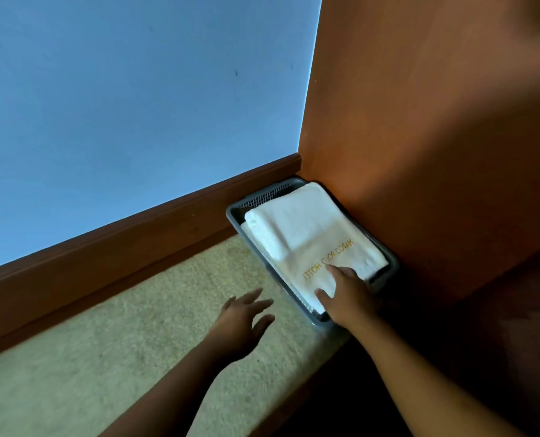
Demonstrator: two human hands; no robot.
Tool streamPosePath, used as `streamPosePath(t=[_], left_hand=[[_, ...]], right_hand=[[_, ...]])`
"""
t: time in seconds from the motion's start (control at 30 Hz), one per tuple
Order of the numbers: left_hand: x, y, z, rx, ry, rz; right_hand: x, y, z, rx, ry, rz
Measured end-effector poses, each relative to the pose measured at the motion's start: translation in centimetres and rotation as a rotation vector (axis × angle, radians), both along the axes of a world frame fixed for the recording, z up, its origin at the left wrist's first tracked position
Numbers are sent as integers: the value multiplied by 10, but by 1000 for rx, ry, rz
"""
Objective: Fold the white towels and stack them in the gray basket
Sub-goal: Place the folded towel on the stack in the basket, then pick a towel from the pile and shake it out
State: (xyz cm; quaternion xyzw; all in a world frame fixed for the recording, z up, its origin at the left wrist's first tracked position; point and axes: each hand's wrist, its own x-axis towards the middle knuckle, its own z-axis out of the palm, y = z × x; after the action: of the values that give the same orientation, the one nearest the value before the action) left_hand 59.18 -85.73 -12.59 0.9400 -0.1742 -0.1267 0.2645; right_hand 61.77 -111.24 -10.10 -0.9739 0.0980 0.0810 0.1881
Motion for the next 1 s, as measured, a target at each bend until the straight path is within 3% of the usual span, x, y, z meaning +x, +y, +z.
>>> streamPosePath(t=[0.23,0.57,0.73,1.0], left_hand=[[-52,102,29,-138,-38,212],[-228,237,43,-218,-12,555],[-346,277,35,-211,45,834],[-500,352,38,-223,38,1111]], right_hand=[[-83,103,39,196,-104,146],[-169,229,69,265,-116,489],[-213,294,74,317,-37,700],[-322,404,45,333,126,986]])
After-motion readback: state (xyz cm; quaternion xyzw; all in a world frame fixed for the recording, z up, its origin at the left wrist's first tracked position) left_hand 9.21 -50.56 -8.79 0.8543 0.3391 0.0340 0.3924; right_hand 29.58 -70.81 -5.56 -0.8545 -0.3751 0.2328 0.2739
